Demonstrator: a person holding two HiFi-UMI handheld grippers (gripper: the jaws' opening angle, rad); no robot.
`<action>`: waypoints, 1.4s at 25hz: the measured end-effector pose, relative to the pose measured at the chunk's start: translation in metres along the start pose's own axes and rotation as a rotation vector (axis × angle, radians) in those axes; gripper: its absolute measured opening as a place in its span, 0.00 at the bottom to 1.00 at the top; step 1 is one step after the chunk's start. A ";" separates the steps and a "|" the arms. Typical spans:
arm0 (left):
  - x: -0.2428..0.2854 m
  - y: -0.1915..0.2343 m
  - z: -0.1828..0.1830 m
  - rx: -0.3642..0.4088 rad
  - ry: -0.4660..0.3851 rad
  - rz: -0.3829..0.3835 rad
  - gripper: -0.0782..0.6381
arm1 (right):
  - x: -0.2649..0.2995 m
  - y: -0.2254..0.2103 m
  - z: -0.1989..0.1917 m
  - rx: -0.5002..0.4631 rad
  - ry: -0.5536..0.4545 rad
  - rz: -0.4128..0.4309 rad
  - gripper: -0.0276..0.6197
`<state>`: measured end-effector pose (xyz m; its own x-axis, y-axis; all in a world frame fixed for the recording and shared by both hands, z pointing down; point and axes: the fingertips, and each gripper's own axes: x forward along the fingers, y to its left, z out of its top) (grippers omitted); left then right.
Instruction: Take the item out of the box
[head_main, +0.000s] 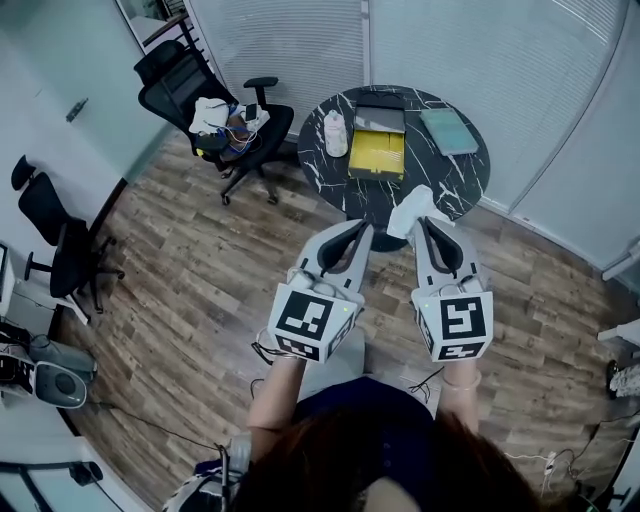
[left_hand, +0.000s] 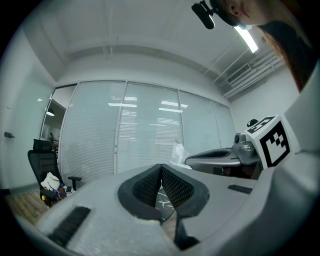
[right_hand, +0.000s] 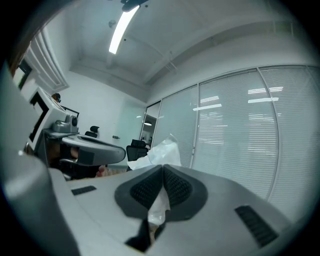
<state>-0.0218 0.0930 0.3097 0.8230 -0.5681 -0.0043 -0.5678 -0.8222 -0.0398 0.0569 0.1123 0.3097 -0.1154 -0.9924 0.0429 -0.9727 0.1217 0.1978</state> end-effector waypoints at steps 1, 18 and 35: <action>-0.002 -0.002 0.000 0.002 0.001 0.000 0.15 | -0.003 0.000 0.001 0.004 -0.004 -0.001 0.08; -0.013 -0.021 0.003 0.010 0.006 -0.007 0.15 | -0.031 -0.003 0.000 0.039 -0.025 -0.033 0.08; -0.015 -0.020 0.002 -0.012 -0.001 -0.010 0.15 | -0.026 0.000 -0.003 0.053 -0.025 -0.017 0.08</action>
<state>-0.0224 0.1181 0.3087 0.8285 -0.5600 -0.0048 -0.5599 -0.8281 -0.0276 0.0602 0.1385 0.3115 -0.1029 -0.9946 0.0157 -0.9838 0.1041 0.1462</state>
